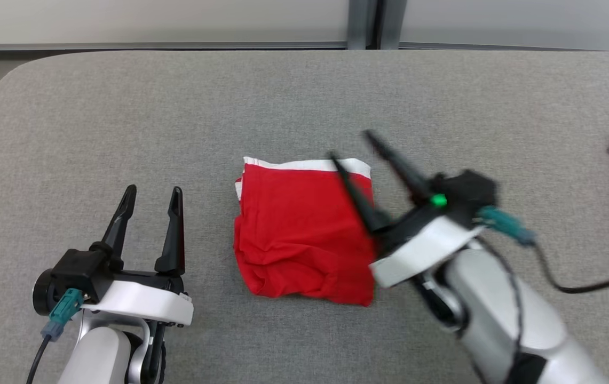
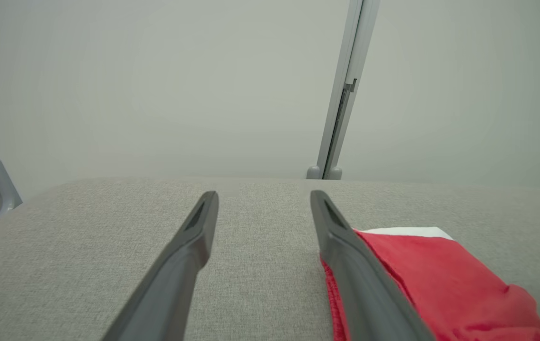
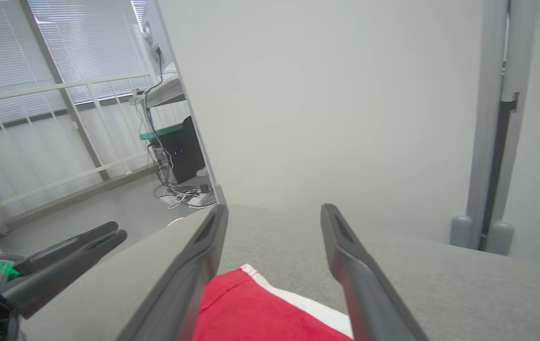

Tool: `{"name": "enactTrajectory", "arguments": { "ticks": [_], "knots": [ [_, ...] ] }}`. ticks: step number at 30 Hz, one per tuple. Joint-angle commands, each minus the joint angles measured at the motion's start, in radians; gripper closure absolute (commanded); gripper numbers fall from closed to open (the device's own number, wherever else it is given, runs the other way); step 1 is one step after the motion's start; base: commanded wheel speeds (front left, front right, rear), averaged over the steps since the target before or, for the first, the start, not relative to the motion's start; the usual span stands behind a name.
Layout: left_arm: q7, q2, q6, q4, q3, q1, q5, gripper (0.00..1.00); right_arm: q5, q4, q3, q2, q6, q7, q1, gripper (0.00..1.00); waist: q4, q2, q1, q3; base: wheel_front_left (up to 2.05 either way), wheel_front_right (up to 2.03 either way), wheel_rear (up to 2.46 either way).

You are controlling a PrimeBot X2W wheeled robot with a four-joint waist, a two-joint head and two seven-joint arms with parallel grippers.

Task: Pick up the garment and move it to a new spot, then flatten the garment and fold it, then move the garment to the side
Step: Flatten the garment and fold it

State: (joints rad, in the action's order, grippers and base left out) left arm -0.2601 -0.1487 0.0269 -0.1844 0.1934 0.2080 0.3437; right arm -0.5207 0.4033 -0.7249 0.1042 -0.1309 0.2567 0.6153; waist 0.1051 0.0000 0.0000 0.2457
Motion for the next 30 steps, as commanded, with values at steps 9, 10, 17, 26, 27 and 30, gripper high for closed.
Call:
{"name": "enactTrajectory", "arguments": {
  "ticks": [9,10,17,26,27,30],
  "knots": [
    [-0.005,-0.026,0.014,0.017,-0.016,-0.026,-0.01,0.0,0.149,-0.09,0.404,0.108,0.001,0.007,-0.234,0.0,-0.039,0.0,0.0,-0.033,0.0,0.0,0.0],
    [-0.005,-0.029,0.016,0.017,-0.018,-0.035,-0.009,0.0,0.164,-0.102,0.442,0.114,0.001,0.002,-0.264,0.0,-0.043,0.0,0.0,-0.039,0.0,0.0,0.0],
    [0.005,-0.05,0.024,0.026,-0.025,-0.09,0.0,0.0,0.239,-0.216,0.595,0.104,0.001,-0.069,-0.446,0.0,-0.069,0.0,0.0,-0.105,0.0,0.0,0.0],
    [0.046,-0.077,0.032,0.043,-0.012,-0.198,0.005,0.0,0.259,-0.337,0.634,0.079,0.001,-0.169,-0.626,0.0,-0.088,0.0,0.0,-0.237,0.0,0.0,0.0],
    [0.05,-0.079,0.036,0.047,-0.012,-0.212,0.007,0.0,0.26,-0.348,0.636,0.079,0.001,-0.178,-0.643,0.0,-0.089,0.0,0.0,-0.251,0.0,0.0,0.0],
    [0.066,-0.084,0.049,0.072,-0.019,-0.25,0.012,0.0,0.263,-0.389,0.648,0.074,0.001,-0.206,-0.691,0.0,-0.091,0.0,0.0,-0.279,0.0,0.0,0.0]
  ]
}}
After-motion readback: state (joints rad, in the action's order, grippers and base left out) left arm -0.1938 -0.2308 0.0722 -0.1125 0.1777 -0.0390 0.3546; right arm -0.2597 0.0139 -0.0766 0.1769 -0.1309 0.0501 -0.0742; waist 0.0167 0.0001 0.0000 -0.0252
